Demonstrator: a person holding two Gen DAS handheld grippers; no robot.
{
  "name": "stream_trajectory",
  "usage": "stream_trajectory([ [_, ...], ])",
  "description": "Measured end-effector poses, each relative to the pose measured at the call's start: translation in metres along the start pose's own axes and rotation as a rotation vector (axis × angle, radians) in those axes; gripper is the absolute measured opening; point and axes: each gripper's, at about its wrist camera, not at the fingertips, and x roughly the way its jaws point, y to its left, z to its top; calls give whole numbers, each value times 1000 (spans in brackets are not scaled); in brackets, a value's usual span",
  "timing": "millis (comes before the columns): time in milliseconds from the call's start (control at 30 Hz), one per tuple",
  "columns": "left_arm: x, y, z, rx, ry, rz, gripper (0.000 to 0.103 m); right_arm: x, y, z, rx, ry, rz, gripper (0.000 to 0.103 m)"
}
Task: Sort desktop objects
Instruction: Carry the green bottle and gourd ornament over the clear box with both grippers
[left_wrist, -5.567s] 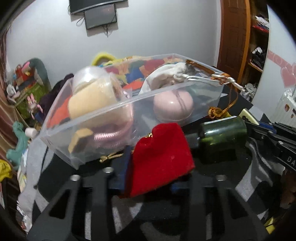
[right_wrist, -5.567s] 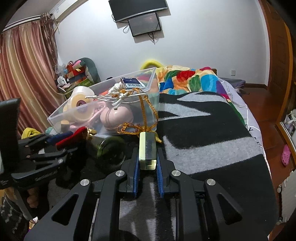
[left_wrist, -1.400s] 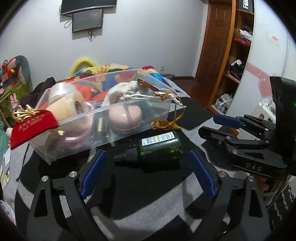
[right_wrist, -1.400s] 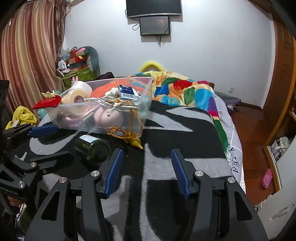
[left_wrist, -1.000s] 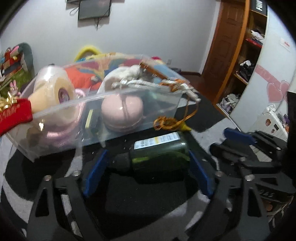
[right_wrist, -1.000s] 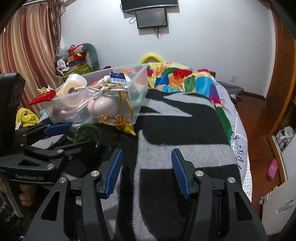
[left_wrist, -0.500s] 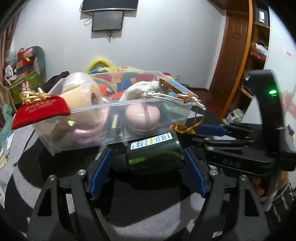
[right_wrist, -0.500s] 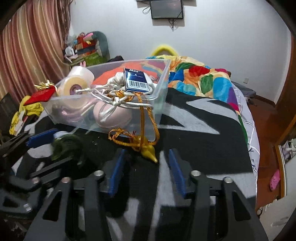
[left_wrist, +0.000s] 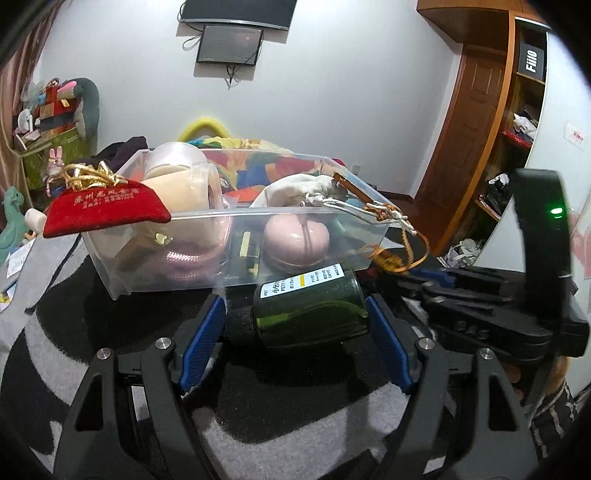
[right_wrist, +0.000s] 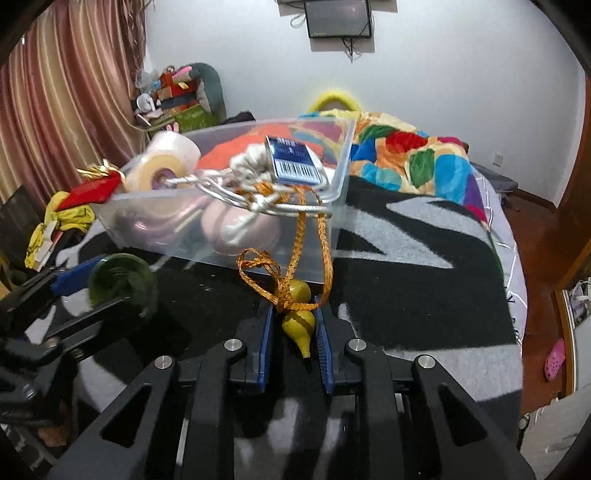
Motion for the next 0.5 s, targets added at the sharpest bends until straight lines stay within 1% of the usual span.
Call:
stream_trajectory([
  [33, 0, 0, 0, 4, 7, -4, 77, -7, 1, 1, 2, -14, 8, 19],
  [100, -2, 1, 1, 12, 5, 14, 77, -17, 4, 3, 0, -37, 19, 19],
  [200, -9, 1, 4, 32, -28, 50, 77, -30, 7, 7, 0, -70, 40, 19],
  [267, -17, 2, 10, 34, -51, 57, 77, -34, 10, 11, -1, -84, 59, 19],
  [500, -27, 12, 35, 40, -94, 73, 77, -40, 20, 25, -8, -136, 81, 19],
])
